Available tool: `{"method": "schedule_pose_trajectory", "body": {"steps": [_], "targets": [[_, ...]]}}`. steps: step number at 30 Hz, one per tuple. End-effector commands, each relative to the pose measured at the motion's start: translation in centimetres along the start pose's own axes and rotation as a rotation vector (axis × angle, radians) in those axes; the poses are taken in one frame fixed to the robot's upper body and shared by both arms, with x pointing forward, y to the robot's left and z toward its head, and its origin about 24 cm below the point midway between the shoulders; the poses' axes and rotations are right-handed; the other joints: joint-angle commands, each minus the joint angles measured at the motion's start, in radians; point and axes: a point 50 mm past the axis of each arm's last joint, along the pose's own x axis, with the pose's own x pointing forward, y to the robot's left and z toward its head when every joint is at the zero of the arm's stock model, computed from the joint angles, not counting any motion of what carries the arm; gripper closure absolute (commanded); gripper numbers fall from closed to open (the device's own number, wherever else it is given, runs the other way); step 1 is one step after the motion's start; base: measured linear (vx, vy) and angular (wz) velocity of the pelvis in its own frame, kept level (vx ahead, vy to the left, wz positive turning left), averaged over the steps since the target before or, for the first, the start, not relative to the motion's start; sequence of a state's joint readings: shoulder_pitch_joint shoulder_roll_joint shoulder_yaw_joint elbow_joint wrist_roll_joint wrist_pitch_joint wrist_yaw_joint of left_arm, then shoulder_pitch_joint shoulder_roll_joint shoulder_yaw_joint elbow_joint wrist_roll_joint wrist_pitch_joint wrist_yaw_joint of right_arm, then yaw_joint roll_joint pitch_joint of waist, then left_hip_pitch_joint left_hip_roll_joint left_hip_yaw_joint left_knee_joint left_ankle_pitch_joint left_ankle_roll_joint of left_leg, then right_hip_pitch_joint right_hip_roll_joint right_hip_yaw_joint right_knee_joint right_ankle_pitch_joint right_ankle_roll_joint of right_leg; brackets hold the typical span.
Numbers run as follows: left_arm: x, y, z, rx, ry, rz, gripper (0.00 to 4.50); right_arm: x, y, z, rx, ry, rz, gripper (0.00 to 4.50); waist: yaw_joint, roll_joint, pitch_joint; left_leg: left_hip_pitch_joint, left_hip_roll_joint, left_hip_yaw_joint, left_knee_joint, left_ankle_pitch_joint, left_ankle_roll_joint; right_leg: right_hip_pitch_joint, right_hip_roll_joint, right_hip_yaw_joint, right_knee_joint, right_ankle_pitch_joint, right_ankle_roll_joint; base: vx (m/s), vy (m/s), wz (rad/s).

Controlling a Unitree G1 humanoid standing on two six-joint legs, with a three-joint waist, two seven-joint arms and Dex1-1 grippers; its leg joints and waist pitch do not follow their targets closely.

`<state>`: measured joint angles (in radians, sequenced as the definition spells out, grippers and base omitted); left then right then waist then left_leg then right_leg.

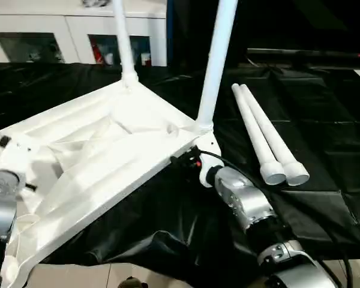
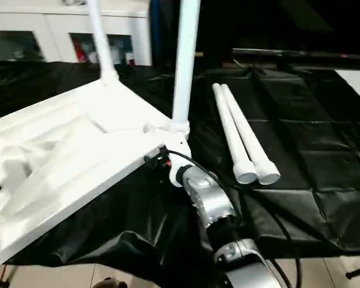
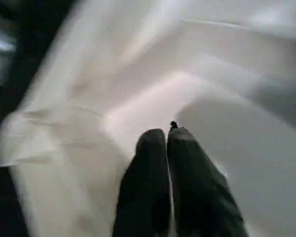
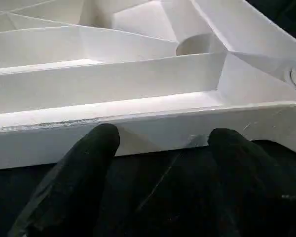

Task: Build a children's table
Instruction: Rotate table base

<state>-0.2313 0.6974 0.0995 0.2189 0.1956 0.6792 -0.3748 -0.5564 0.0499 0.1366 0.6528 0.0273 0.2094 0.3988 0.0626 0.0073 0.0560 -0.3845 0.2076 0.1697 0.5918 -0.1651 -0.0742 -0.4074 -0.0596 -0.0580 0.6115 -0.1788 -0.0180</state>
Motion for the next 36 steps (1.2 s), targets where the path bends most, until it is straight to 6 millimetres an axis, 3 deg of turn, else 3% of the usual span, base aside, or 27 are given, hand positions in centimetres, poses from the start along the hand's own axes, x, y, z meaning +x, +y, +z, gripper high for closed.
{"method": "schedule_pose_trajectory", "body": {"steps": [1,5,6,9,18,20,25,29,30,35,36], "targets": [[-0.7,-0.9,0.8,0.032,-0.025,-0.133,4.49,0.3,-0.1,0.3,-0.012,0.018,0.003,1.5,0.0,0.027,-0.064,0.029,0.02,-0.012,-0.083,-0.335,-0.048,0.03,-0.067,0.046,-0.066,-0.216,-0.189,0.0,0.0,0.0],[-0.9,-1.3,1.3,0.056,-0.059,-0.192,4.5,0.4,-0.1,0.2,-0.013,0.025,0.006,1.86,-0.001,0.027,-0.063,0.028,0.019,-0.011,-0.083,-0.332,-0.048,0.032,-0.066,0.046,-0.067,-0.208,-0.187,0.0,0.0,0.0],[-1.5,-2.3,2.0,0.06,-0.078,-0.313,4.5,0.6,0.0,0.1,-0.017,0.036,0.012,2.06,0.0,0.029,-0.063,0.029,0.019,-0.011,-0.083,-0.329,-0.048,0.033,-0.067,0.046,-0.066,-0.205,-0.186,0.0,0.0,0.0],[-2.1,-3.0,2.2,0.08,-0.08,-0.399,4.5,0.6,0.0,0.0,-0.018,0.041,0.016,2.32,0.0,0.027,-0.062,0.03,0.02,-0.01,-0.083,-0.328,-0.052,0.032,-0.067,0.047,-0.064,-0.195,-0.201,0.0,0.0,0.0],[-5.5,-6.9,3.8,0.183,-0.196,-0.883,4.5,1.1,0.5,0.1,-0.025,0.049,0.056,3.13,-0.006,0.028,-0.062,0.03,0.017,-0.008,-0.082,-0.323,-0.056,0.035,-0.064,0.047,-0.062,-0.198,-0.2,0.0,0.0,0.0],[-6.1,-7.7,4.0,0.212,-0.212,-0.969,4.5,1.1,0.6,0.2,-0.028,0.046,0.067,3.13,-0.007,0.028,-0.062,0.029,0.016,-0.008,-0.083,-0.322,-0.057,0.036,-0.064,0.047,-0.061,-0.198,-0.2,0.0,0.0,0.0],[-6.7,-9.8,4.8,0.24,-0.266,-1.095,4.5,1.3,0.9,0.6,-0.032,0.036,0.089,3.71,-0.013,0.027,-0.062,0.028,0.016,-0.006,-0.081,-0.314,-0.056,0.039,-0.063,0.048,-0.06,-0.196,-0.203,0.0,0.0,0.0],[-5.9,-10.5,5.7,0.245,-0.296,-1.069,4.5,1.4,1.0,0.7,-0.035,0.033,0.098,4.08,-0.013,0.027,-0.063,0.028,0.016,-0.005,-0.079,-0.301,-0.057,0.04,-0.062,0.048,-0.059,-0.183,-0.201,0.0,0.0,0.0],[-4.2,-10.4,6.8,0.242,-0.316,-0.952,4.5,1.5,1.0,0.7,-0.039,0.031,0.097,4.18,-0.013,0.023,-0.064,0.028,0.013,-0.003,-0.077,-0.292,-0.054,0.041,-0.06,0.048,-0.061,-0.181,-0.197,0.0,0.0,0.0],[-1.8,-9.1,8.7,0.224,-0.333,-0.739,4.5,1.4,0.6,0.9,-0.048,0.025,0.086,4.46,-0.008,0.02,-0.061,0.033,0.011,-0.005,-0.077,-0.337,-0.059,0.039,-0.063,0.049,-0.072,-0.284,-0.16,0.0,0.0,0.0],[-1.0,-8.1,9.4,0.239,-0.331,-0.643,4.5,1.3,0.3,1.0,-0.053,0.02,0.074,4.46,-0.011,0.021,-0.06,0.027,0.01,-0.009,-0.079,-0.35,-0.062,0.041,-0.064,0.048,-0.075,-0.323,-0.144,0.0,0.0,0.0]]}}
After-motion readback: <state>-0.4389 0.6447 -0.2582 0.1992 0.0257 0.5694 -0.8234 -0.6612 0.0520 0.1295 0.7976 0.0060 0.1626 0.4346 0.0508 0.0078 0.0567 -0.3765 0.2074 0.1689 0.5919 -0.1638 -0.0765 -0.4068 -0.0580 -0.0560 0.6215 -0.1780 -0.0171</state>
